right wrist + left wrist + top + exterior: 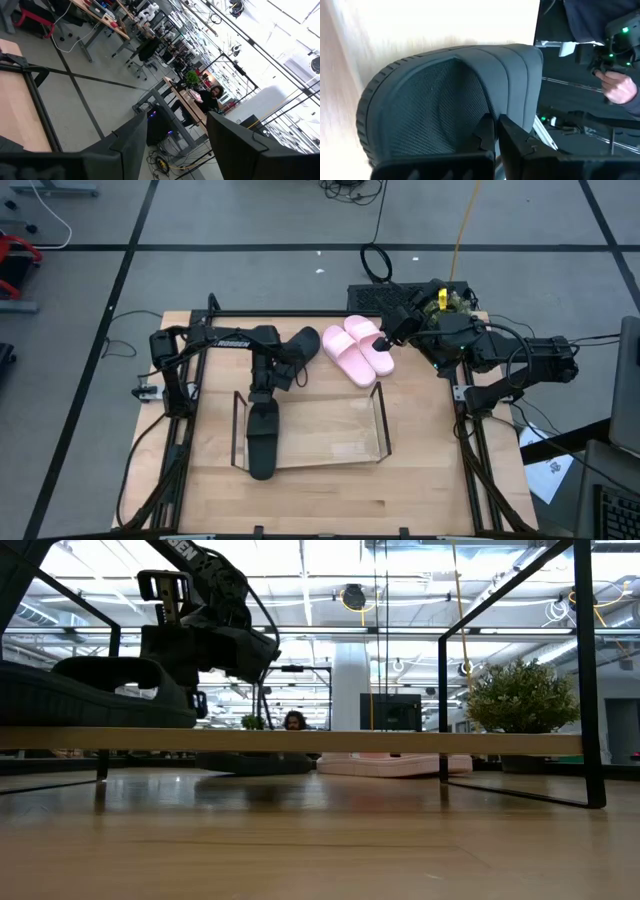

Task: Pick and place slides into the shelf
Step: Put the left black slides on the shelf

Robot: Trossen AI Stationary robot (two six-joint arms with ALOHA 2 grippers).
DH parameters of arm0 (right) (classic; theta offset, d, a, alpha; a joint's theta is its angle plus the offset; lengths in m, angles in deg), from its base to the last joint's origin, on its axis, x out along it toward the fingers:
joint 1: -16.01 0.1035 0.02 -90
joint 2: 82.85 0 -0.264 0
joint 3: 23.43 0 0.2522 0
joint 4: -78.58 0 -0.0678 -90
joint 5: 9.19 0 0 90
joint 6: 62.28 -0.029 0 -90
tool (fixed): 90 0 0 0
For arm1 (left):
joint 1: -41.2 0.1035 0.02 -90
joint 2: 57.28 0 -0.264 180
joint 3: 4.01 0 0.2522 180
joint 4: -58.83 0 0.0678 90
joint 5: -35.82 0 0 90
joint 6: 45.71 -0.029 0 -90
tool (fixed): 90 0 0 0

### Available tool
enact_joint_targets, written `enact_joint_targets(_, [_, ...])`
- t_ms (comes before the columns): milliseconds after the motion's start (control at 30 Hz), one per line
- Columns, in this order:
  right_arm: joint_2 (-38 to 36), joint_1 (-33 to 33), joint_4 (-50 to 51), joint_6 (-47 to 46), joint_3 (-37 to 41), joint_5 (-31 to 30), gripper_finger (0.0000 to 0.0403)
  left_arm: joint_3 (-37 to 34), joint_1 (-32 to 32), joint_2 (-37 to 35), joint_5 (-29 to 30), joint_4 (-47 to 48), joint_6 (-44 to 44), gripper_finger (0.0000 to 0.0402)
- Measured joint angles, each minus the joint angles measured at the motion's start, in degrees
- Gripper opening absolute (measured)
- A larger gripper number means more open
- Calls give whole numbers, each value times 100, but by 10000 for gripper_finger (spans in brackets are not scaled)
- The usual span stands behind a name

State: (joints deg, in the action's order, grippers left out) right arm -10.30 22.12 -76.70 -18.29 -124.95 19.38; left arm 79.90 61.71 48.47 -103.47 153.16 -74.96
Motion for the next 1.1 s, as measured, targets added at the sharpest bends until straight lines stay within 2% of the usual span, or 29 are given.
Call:
enact_joint_targets(267, [0, 0, 0, -2, 1, 0, 196, 94, 97, -2, 16, 425, -213, 1])
enact_joint_targets(400, [0, 0, 0, -2, 1, 0, 196, 188, 114, -4, 247, 595, -330, 0])
enact_joint_targets(1100, [0, 2, 0, 13, 1, 0, 196, 216, 203, -4, 404, 475, -261, 1])
